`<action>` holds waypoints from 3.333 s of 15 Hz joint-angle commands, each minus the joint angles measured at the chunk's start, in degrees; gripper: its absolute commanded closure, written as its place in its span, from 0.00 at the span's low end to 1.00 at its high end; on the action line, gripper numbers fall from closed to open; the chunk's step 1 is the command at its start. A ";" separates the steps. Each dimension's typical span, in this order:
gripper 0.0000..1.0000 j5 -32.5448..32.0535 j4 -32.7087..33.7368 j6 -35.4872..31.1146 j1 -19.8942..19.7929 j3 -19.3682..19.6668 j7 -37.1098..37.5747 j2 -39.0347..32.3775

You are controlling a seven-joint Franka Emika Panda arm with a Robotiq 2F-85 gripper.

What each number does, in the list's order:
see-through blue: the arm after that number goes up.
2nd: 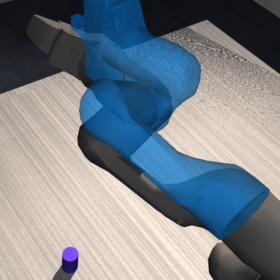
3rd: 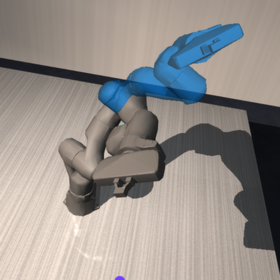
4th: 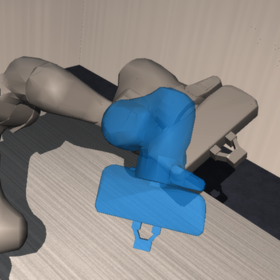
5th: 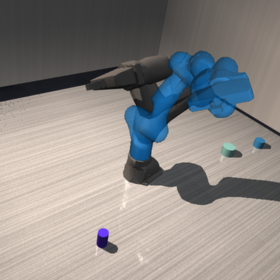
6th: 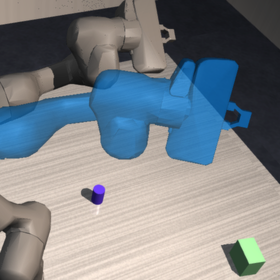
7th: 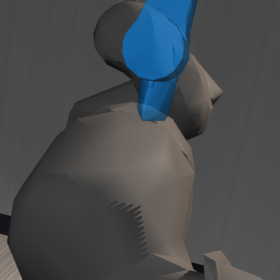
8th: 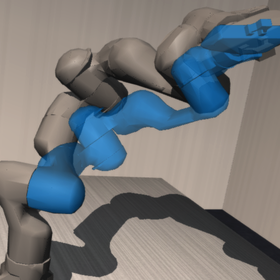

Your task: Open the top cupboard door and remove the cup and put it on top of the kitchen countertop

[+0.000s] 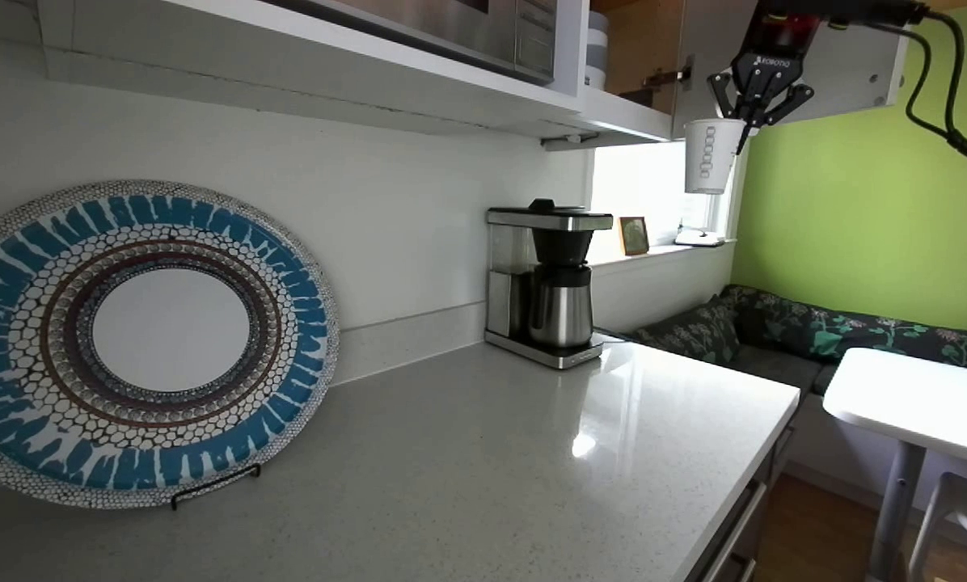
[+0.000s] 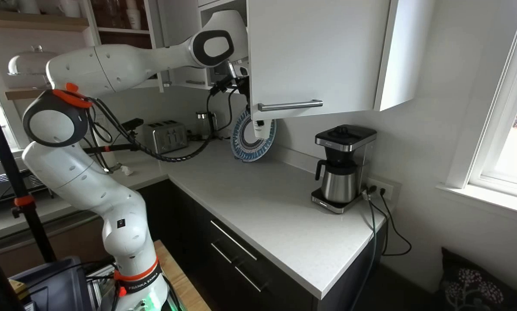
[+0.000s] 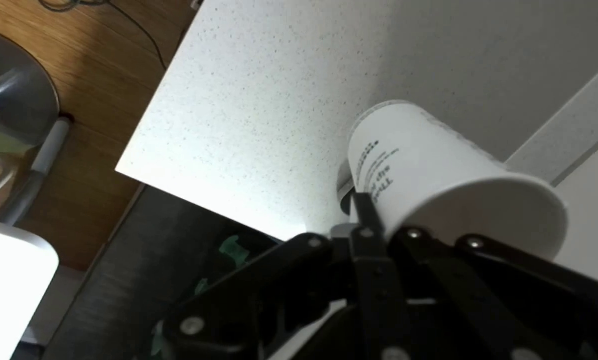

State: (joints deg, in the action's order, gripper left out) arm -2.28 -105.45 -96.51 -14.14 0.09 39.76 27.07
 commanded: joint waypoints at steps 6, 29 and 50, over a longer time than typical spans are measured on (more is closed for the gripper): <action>0.99 1.10 -19.23 -12.60 5.00 0.16 -12.30 7.83; 0.99 2.63 -35.94 -39.18 4.58 1.47 -21.97 -1.71; 0.99 0.97 -40.83 -51.65 4.71 3.83 -28.28 -15.57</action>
State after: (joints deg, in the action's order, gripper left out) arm -0.67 -145.16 -146.03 -9.92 3.21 12.79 12.33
